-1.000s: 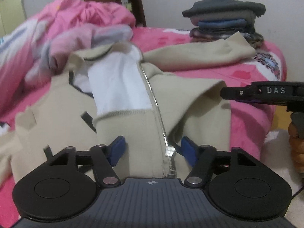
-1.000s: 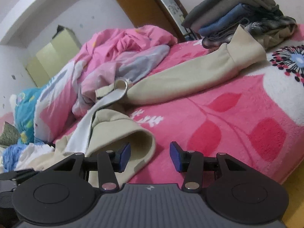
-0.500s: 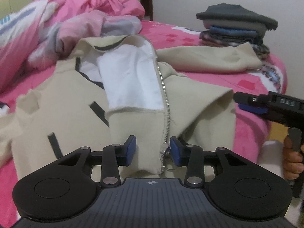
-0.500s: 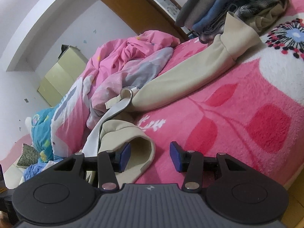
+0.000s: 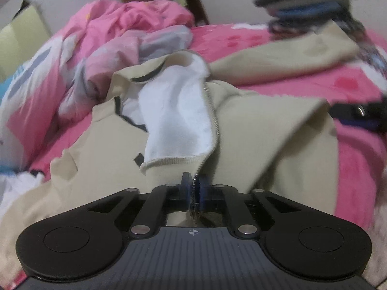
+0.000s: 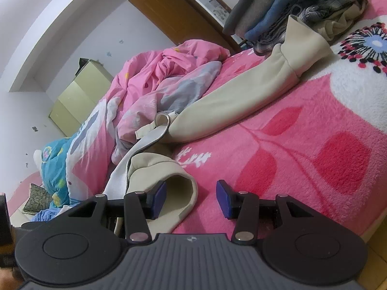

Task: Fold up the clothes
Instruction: 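Grasp the zipper pull with the left gripper and pull it up while the right gripper holds the hem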

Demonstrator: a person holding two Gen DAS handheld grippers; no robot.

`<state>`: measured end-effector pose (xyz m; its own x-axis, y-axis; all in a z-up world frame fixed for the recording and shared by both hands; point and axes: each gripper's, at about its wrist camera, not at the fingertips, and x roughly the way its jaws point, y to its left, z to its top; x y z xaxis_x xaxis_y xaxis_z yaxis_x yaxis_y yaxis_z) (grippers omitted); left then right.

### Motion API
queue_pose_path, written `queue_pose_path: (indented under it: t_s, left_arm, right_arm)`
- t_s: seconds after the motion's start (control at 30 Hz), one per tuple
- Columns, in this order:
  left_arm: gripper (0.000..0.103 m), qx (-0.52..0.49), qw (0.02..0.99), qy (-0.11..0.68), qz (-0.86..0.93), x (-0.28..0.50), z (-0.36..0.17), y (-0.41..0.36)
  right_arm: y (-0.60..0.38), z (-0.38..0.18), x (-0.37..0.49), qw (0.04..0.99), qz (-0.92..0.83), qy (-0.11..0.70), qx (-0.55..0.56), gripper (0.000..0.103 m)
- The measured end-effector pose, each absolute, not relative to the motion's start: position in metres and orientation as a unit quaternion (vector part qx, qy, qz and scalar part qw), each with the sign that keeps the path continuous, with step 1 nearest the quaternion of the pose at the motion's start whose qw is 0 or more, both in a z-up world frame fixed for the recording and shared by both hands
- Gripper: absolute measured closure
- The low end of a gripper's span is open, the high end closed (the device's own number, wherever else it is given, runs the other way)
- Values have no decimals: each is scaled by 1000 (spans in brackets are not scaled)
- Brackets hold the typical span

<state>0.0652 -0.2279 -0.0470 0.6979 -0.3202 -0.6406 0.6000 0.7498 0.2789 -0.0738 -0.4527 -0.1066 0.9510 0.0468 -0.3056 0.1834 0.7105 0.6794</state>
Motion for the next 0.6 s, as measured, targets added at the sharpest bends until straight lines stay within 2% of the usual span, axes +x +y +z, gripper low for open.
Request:
queue_pose_path:
  t_s: [0.13,0.27,0.33,0.47,0.6]
  left_arm:
    - [99,91,908,317,-259,100,-9,-204]
    - [99,-223,876,327,-274,140,35,-120]
    - [99,-356,836,322,-268,142,33,-70]
    - [99,-437,790,376,-210,127,-27,-7]
    - [100,-479,744,432,-176,107,-95,13]
  right_arm:
    - [-455,-109,-75,909,-32,149,389,55]
    - [-457,-111,-75,906,-29,149,394,55]
    - [-457,-110,-74,907,-30,151,393,55]
    - [-456,-108,-74,907,-33,155,391,55]
    - [-454,-100,-76,903,-29,161,396,54]
